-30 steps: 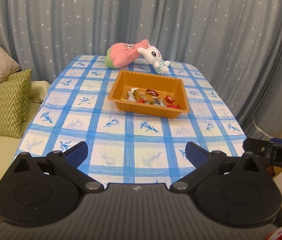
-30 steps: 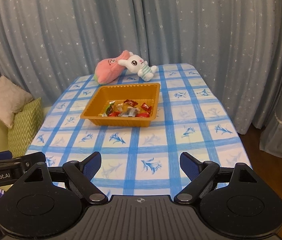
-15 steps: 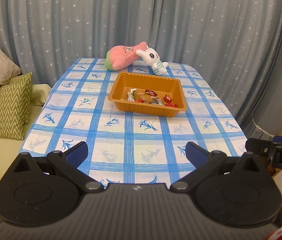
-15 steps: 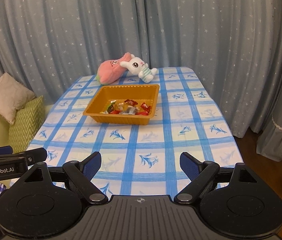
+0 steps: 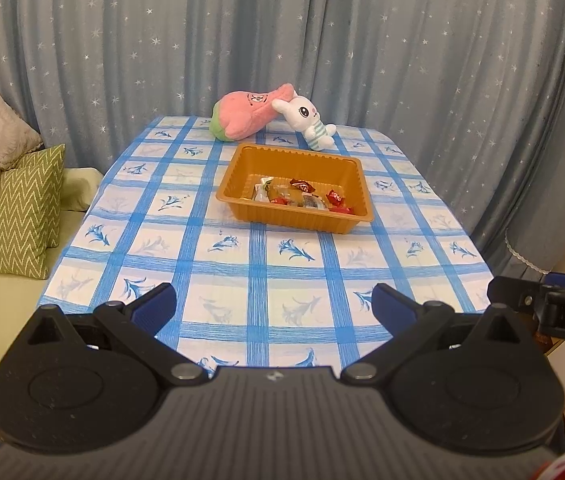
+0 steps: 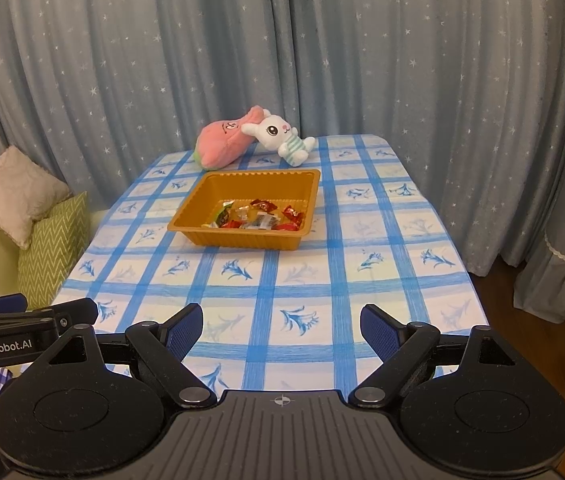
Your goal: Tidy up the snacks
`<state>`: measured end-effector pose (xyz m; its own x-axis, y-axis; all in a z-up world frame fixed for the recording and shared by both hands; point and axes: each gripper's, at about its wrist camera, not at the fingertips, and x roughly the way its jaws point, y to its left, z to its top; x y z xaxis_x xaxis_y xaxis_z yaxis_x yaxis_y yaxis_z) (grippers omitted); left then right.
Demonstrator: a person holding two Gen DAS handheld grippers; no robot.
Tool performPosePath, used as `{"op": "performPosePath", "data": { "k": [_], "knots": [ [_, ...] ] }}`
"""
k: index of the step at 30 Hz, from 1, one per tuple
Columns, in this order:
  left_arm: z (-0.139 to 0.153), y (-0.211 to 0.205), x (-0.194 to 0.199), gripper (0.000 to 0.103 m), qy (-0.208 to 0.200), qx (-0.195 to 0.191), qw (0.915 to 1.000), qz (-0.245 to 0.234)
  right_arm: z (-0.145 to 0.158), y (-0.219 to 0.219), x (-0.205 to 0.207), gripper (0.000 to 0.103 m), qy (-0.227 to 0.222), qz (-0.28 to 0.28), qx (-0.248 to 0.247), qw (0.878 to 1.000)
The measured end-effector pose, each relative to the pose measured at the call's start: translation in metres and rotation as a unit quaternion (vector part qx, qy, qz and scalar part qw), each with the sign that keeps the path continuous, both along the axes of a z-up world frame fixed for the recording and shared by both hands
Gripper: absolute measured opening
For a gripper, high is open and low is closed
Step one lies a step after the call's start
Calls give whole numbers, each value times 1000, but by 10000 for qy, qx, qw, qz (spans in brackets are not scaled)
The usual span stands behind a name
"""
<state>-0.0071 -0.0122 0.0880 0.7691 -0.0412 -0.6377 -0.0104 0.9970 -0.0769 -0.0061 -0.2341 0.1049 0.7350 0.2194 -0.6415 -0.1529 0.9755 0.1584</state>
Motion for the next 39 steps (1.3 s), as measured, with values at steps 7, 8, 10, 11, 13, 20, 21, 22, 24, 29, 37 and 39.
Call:
{"op": "performPosePath", "data": {
  "k": [7,8,10,11,13,20,21,22,24,29,37,39],
  "knots": [
    [-1,0,-1,103,19,-16,10000,-2,-1,3,0,85,28,12,3,10000],
    [-1,0,-1,103,24,-18,10000,0,-1,3,0,85,27,8,4,10000],
    [-1,0,-1,103,28,-15,10000,-2,-1,4,0,85,29,10,3,10000],
    [-1,0,-1,103,26,-14,10000,-4,-1,3,0,85,28,10,3,10000],
    [-1,0,-1,103,23,-17,10000,6,-1,4,0,85,24,10,5,10000],
    [-3,1,-1,103,18,-24,10000,26,-1,4,0,85,28,8,1,10000],
    [-3,1,-1,103,20,-26,10000,24,-1,5,0,85,27,6,1,10000],
    [-3,1,-1,103,19,-17,10000,20,-1,4,0,85,29,5,6,10000],
    [-3,2,-1,103,25,-20,10000,19,-1,5,0,85,31,7,7,10000],
    [-5,2,-2,103,25,-23,10000,22,-2,4,0,85,30,7,8,10000],
    [-5,2,-2,103,29,-16,10000,27,-2,3,0,85,32,11,8,10000],
    [-5,2,-2,103,31,-19,10000,28,-2,3,0,85,30,9,10,10000]
  ]
}}
